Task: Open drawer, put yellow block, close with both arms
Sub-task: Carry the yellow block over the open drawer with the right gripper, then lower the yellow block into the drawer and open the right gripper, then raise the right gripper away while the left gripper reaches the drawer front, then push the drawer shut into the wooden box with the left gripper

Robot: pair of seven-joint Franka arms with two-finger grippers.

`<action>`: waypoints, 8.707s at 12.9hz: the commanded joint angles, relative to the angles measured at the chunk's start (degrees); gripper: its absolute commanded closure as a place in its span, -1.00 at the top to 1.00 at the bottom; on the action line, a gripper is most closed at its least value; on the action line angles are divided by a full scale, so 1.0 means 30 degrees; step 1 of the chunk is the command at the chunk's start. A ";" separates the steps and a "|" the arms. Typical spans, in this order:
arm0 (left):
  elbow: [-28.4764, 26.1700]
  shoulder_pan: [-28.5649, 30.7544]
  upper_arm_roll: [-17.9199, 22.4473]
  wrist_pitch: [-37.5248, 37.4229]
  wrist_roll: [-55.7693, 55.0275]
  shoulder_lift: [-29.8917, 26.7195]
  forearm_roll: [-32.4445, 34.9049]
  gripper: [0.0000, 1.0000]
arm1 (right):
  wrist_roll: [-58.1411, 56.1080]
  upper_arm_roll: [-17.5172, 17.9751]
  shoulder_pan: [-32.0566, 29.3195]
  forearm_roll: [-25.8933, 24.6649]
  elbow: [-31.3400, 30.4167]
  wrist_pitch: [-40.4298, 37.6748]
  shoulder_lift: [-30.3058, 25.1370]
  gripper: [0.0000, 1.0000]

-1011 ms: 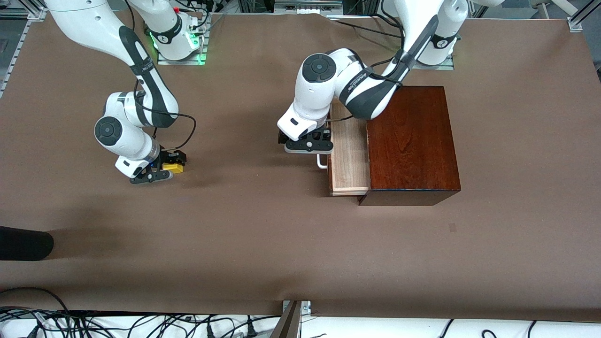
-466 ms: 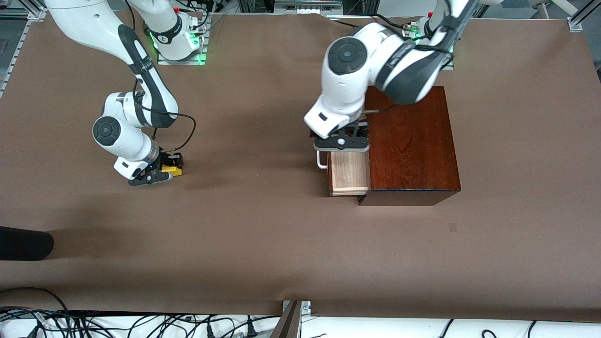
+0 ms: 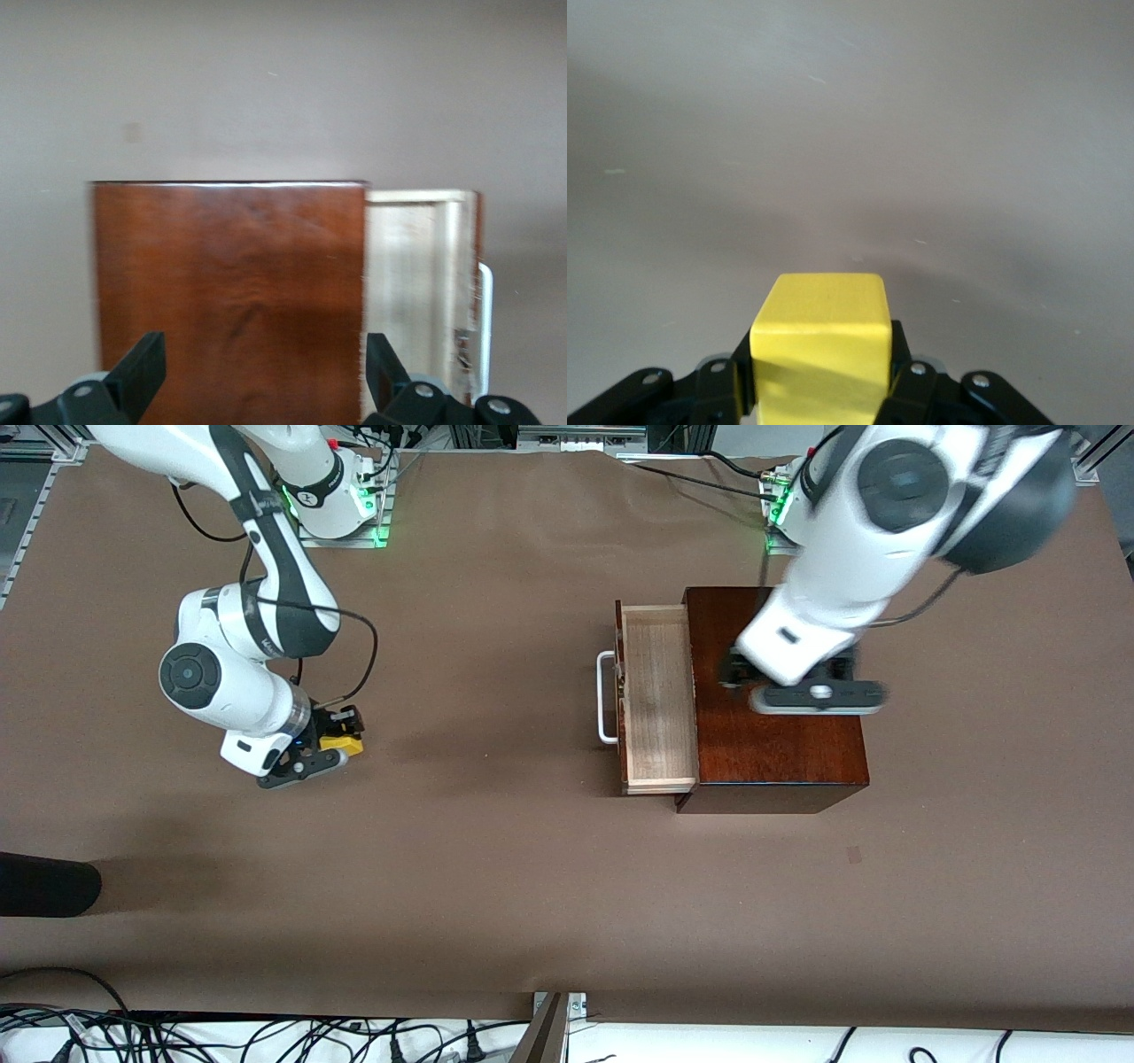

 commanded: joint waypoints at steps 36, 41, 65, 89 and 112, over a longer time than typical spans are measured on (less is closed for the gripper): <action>-0.2052 0.4227 0.2054 -0.2547 0.5394 -0.3380 -0.1127 1.00 | -0.5975 -0.0033 1.4815 -0.5430 1.5675 -0.1456 1.0730 -1.00; -0.2023 0.4197 0.2054 -0.2547 0.5277 -0.3380 -0.1127 1.00 | -0.5975 -0.0062 1.4641 -0.5431 1.5645 -0.0898 1.0996 0.02; 0.1457 0.2155 -0.2194 -0.5126 1.0317 0.0540 -0.5168 1.00 | -0.4954 -0.4572 0.3014 0.0957 0.8220 -0.7873 -0.4550 1.00; 0.3750 -0.7198 -0.2194 0.2669 2.2650 0.9862 0.1354 1.00 | 0.0118 -0.2465 -0.1064 -0.1036 0.5655 -0.7959 -0.5704 1.00; 0.3162 -0.5998 -0.1608 -0.4715 2.2592 0.9716 0.5289 1.00 | 0.0265 -0.2465 -0.1093 -0.0802 0.5626 -0.8838 -0.5616 1.00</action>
